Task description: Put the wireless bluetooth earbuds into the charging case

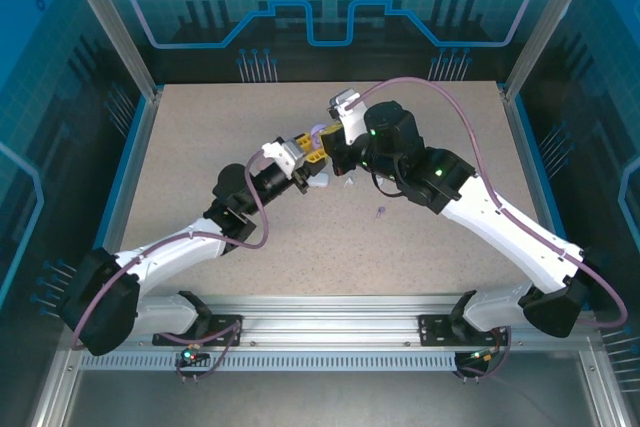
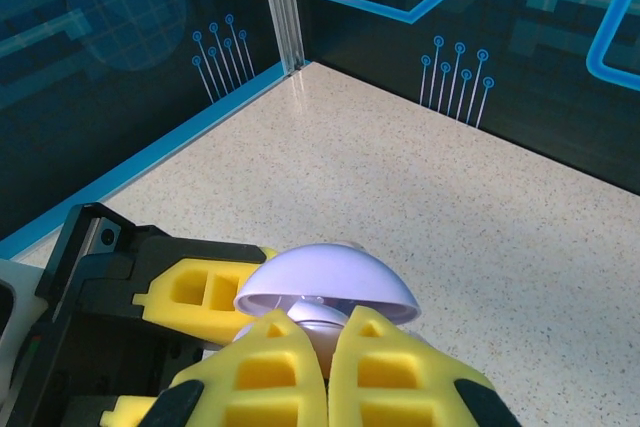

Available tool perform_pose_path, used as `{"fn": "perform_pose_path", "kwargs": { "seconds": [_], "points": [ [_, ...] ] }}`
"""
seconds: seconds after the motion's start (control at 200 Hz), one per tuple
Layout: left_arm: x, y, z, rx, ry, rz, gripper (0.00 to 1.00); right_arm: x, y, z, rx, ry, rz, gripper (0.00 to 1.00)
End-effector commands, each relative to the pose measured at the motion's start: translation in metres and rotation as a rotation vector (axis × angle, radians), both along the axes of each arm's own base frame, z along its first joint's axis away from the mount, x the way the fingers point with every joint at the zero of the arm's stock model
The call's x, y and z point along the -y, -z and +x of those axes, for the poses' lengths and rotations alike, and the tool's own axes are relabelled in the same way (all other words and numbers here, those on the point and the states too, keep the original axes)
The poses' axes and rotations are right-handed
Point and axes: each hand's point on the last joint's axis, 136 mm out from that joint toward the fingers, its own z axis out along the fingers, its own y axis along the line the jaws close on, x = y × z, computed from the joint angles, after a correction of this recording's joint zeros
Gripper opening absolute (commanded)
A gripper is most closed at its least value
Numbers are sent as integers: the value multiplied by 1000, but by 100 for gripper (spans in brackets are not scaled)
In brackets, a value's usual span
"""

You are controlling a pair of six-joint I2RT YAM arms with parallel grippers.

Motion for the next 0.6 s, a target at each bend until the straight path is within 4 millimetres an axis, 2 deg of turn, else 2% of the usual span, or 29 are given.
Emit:
{"fn": "perform_pose_path", "kwargs": {
  "seconds": [0.0, 0.19, 0.31, 0.395, 0.595],
  "points": [
    [-4, -42, -9, 109, 5, -64, 0, 2, 8, -5, -37, -16, -4, 4],
    [-4, -42, -9, 105, 4, -67, 0, 1, 11, -5, -29, -36, -47, 6],
    [-3, -40, -8, 90, 6, -68, 0, 1, 8, -5, -25, -38, -55, 15],
    [-3, -37, -7, 80, 6, -68, 0, 0, 0, -4, -23, -42, -39, 18],
    [-4, -29, -6, 52, 6, -72, 0, -9, -19, -4, -22, -62, 12, 35]
  ]
}}
